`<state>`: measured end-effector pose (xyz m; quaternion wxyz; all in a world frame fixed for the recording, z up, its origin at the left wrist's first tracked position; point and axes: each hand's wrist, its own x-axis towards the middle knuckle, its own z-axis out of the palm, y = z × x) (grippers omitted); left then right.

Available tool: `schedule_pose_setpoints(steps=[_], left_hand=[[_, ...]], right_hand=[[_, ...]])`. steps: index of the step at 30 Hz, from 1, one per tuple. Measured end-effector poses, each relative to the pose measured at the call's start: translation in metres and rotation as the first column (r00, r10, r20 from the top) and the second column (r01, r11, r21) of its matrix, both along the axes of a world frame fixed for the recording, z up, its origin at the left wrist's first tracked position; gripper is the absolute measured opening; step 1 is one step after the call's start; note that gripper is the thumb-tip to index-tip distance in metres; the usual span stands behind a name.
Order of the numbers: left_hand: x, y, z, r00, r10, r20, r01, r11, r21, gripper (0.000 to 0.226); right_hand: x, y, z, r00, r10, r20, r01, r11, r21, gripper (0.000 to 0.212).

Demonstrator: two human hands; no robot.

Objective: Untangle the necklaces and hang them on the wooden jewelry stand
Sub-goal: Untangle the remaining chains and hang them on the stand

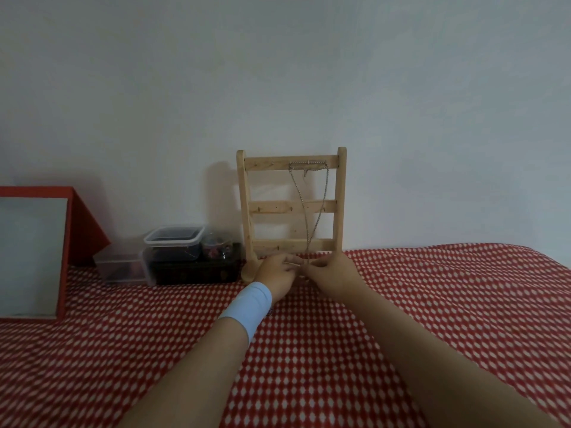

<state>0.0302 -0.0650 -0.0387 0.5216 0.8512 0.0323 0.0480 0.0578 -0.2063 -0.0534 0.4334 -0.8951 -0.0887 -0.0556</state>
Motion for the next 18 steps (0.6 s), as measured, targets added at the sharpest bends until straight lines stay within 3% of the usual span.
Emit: schedule_pose_setpoints(steps=[2,4,6,9,14,18], left_hand=[[0.0,0.003,-0.002,1.0,0.013,0.012,-0.013,1.0,-0.007,0.017],[0.0,0.006,-0.006,0.998,0.052,0.019,-0.052,0.999,0.002,0.017],[0.001,0.008,-0.008,0.998,0.056,0.024,-0.057,0.998,0.033,0.016],[-0.003,0.006,-0.005,0.999,0.009,0.052,-0.021,0.973,0.228,0.019],[0.0,0.003,0.002,0.989,-0.031,0.146,-0.029,0.918,0.396,0.023],[-0.002,0.001,0.002,0.99,-0.084,0.11,0.017,0.862,0.507,0.029]], right_hand=[[0.0,-0.002,0.001,0.998,0.046,-0.039,-0.043,0.997,0.061,0.012],[0.002,-0.004,-0.002,0.997,0.049,-0.062,-0.046,0.997,0.056,0.016],[0.007,-0.007,-0.005,1.0,0.023,-0.011,-0.023,0.999,-0.049,0.018],[0.01,-0.006,-0.006,0.997,-0.01,0.081,0.024,0.983,-0.184,0.017],[0.009,-0.004,-0.004,0.968,-0.053,0.245,0.139,0.927,-0.348,0.023],[0.011,-0.004,-0.009,0.976,0.041,0.216,0.044,0.927,-0.373,0.016]])
